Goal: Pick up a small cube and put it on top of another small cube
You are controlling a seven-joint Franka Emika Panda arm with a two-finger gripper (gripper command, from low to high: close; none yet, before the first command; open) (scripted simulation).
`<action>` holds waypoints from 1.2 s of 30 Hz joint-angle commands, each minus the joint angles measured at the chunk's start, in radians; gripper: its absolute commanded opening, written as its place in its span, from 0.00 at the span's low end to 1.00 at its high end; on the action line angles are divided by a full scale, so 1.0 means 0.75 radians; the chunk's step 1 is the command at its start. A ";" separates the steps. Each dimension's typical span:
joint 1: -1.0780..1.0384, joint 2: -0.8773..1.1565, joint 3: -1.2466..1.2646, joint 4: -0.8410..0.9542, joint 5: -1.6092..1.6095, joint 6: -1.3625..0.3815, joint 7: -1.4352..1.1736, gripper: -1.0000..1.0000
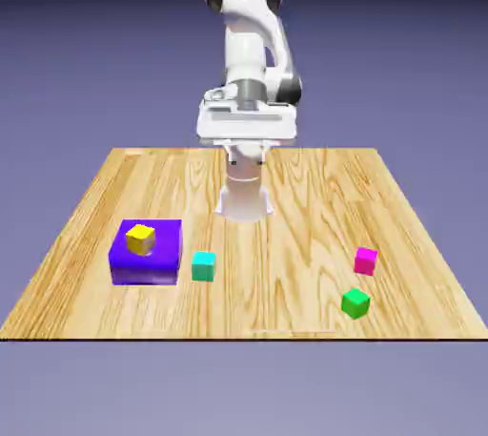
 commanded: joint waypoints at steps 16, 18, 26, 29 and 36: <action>0.711 0.450 -0.773 0.001 -0.764 -0.373 -0.370 0.50; 0.800 0.507 -0.870 0.001 -0.859 -0.420 -0.416 0.50; 1.156 0.732 -1.256 0.001 -1.241 -0.607 -0.601 0.50; 1.251 0.792 -1.360 0.001 -1.344 -0.657 -0.651 0.50; 1.126 1.082 -1.265 0.036 -1.324 -0.392 -0.615 0.50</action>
